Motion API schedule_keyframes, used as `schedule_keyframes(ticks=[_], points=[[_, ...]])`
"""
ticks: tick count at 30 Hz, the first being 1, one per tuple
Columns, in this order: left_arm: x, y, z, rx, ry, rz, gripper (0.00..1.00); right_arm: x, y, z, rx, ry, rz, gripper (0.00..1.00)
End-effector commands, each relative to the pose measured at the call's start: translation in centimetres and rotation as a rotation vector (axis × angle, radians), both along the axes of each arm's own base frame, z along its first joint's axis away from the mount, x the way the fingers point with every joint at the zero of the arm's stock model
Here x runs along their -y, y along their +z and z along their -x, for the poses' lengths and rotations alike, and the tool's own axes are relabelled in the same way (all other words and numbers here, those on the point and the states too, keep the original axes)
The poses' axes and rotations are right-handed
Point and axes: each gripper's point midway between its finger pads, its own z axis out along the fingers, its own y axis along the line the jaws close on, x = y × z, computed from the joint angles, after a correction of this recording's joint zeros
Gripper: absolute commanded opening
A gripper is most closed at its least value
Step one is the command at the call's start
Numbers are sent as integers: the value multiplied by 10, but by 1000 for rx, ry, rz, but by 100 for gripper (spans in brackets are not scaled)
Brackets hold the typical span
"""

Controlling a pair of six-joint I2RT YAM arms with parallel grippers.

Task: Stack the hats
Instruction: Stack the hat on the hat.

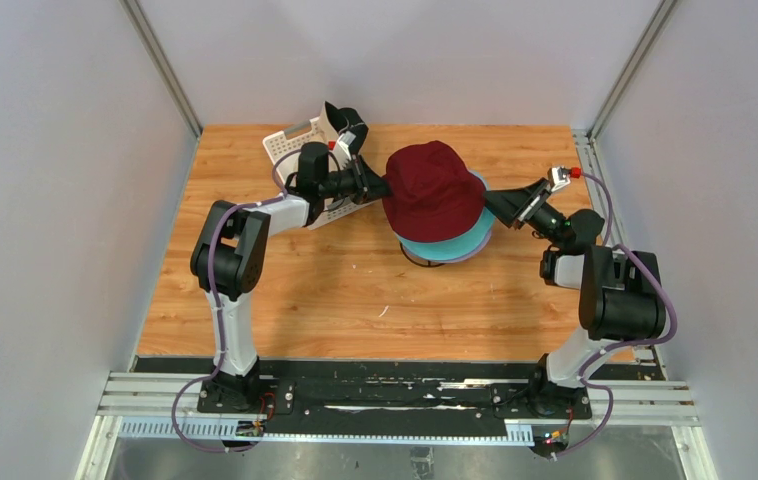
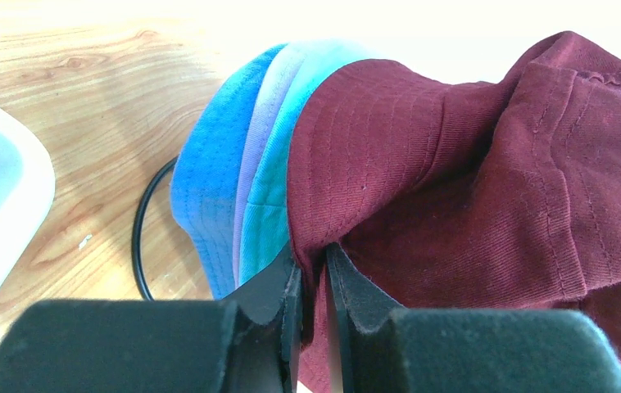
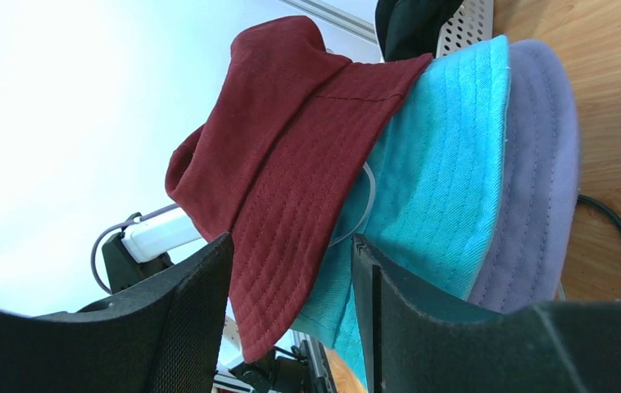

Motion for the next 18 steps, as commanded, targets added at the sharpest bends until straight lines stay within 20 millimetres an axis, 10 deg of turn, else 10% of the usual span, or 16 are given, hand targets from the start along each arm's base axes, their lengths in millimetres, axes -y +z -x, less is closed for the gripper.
schedule_keyframes(ticks=[1, 18], points=[[0, -2, -3, 7, -4, -13, 17, -4, 28, 10, 116, 34, 14, 54], [1, 1, -3, 13, -5, -18, 17, -5, 27, 11, 100, 59, 12, 54]])
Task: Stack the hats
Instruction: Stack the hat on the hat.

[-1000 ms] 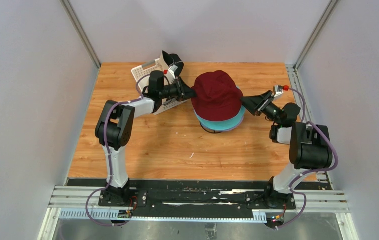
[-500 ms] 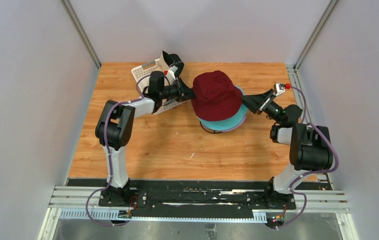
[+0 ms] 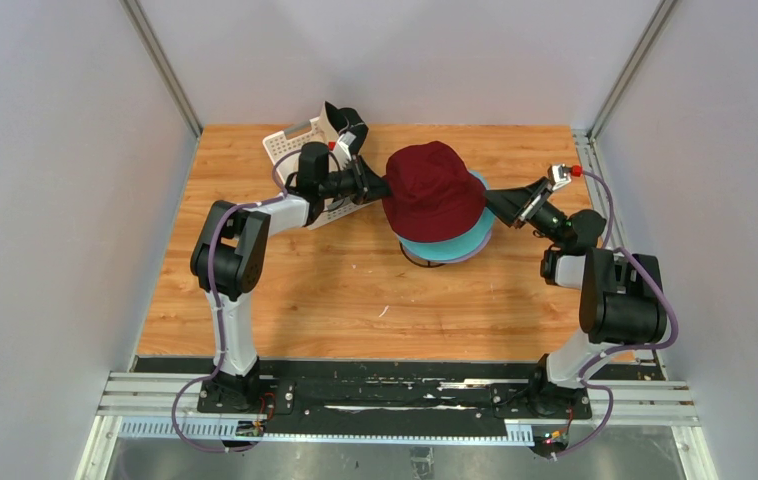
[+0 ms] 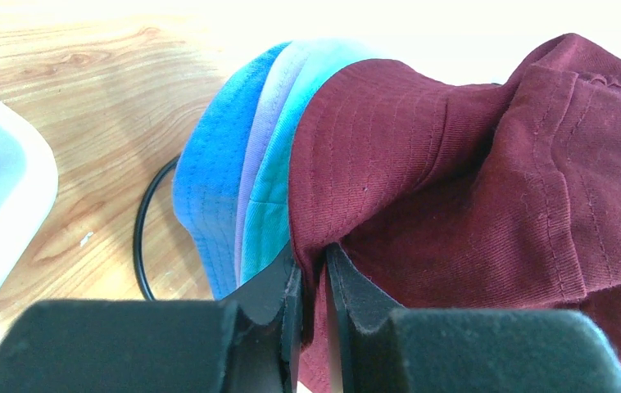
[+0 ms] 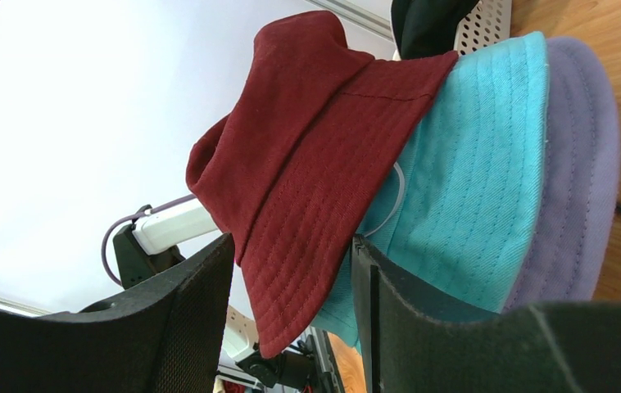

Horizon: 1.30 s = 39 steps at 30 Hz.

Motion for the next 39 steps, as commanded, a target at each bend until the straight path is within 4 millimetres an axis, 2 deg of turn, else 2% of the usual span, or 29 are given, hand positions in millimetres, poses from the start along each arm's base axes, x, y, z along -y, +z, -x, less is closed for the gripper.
schedule_keyframes(ticks=[1, 8, 17, 21, 29, 36, 39], points=[[1, 3, -4, 20, -5, -16, 17, -5, 17, 5, 85, 43, 18, 54], [6, 7, -3, 28, -13, -24, 17, -19, 17, 5, 80, 81, 10, 54], [16, 19, 2, 51, -28, -23, 17, -43, 33, 8, 115, 134, -8, 54], [17, 22, 3, 58, -28, -32, 17, -41, 32, 9, 92, 128, -19, 54], [16, 20, 5, 60, -22, -63, 17, -38, 9, 5, 27, 107, -27, 53], [18, 19, 5, 67, -22, -89, 17, -42, 24, 2, 76, 122, -22, 53], [20, 20, 5, 70, -24, -94, 17, -45, 31, 2, 94, 128, -24, 51]])
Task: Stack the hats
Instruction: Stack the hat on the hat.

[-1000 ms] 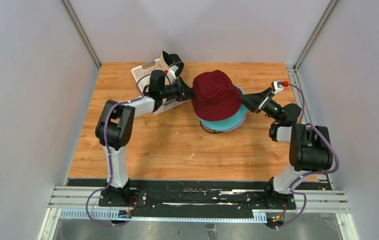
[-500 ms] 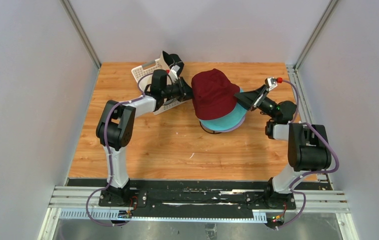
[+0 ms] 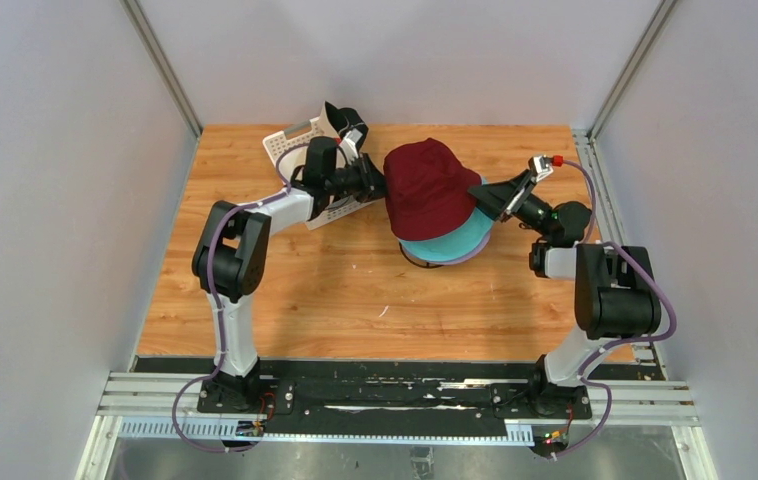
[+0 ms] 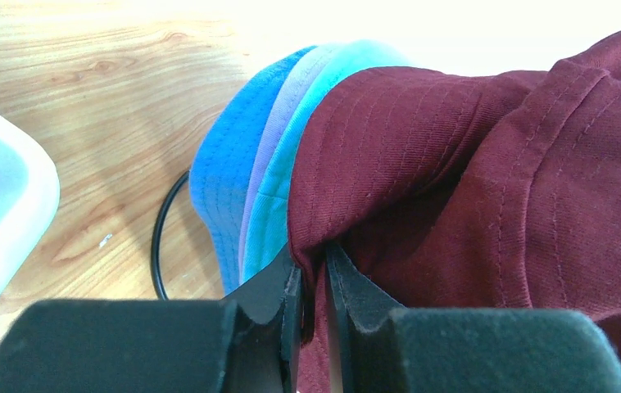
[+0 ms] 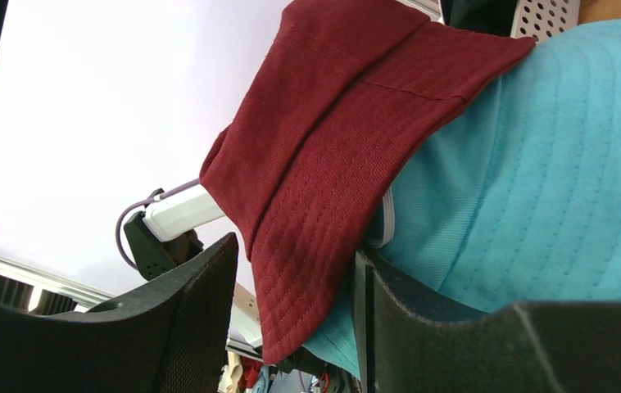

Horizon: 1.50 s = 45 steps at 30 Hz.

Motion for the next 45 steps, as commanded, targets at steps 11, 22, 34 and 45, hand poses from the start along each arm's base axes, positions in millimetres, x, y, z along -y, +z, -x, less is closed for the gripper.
schedule_keyframes(ticks=[11, 22, 34, 45], points=[[14, 23, 10, 66, -42, -22, 17, -14, 20, -3, 92, 37, -3, 23], [10, 26, 12, 77, -39, -51, 17, -8, 20, 3, 93, 2, 36, 1], [9, 66, 30, 156, -33, -39, 17, 25, -12, 18, -8, -187, 642, 1], [32, 68, 45, 156, -78, -46, 17, 46, -50, 23, -127, -232, 799, 1]])
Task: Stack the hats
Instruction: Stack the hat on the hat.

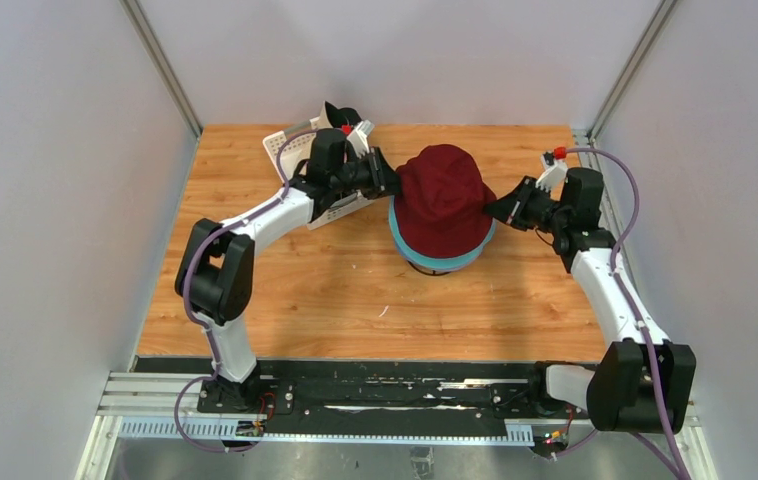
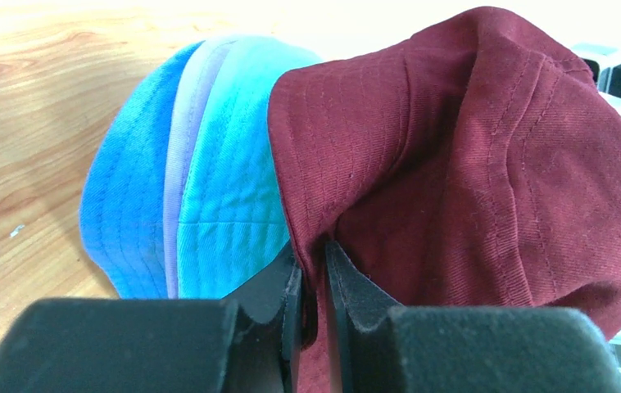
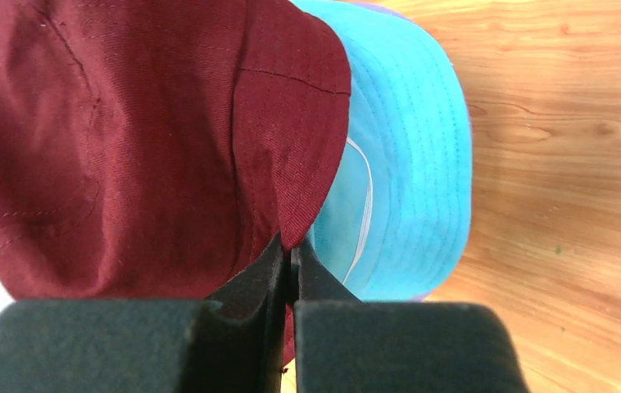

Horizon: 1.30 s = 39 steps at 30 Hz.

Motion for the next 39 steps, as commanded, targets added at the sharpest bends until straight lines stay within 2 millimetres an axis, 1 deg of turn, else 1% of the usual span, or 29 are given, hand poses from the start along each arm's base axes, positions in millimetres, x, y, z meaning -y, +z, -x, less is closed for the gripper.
schedule_keyframes(ticks=[1, 6, 9, 12, 24, 28, 32, 39], points=[[12, 6, 9, 24, -40, -3, 17, 11, -28, 7, -78, -32, 108, 1], [13, -11, 9, -5, -41, -22, 17, 16, -38, 3, -109, -58, 135, 1], [12, -24, 9, -25, -33, -41, 17, 22, -45, 0, -129, -84, 201, 1], [10, -36, 9, -43, -26, -59, 17, 23, -52, -1, -150, -96, 265, 1], [3, -63, 13, -73, -8, -114, 17, 17, -78, -5, -187, -132, 523, 1], [1, -71, 13, -88, -1, -130, 16, 17, -87, -6, -203, -135, 575, 1], [-1, -84, 14, -111, 5, -151, 14, 18, -95, -8, -220, -146, 627, 1], [-14, -111, 17, -146, 32, -209, 13, 18, -107, -11, -257, -149, 650, 1]])
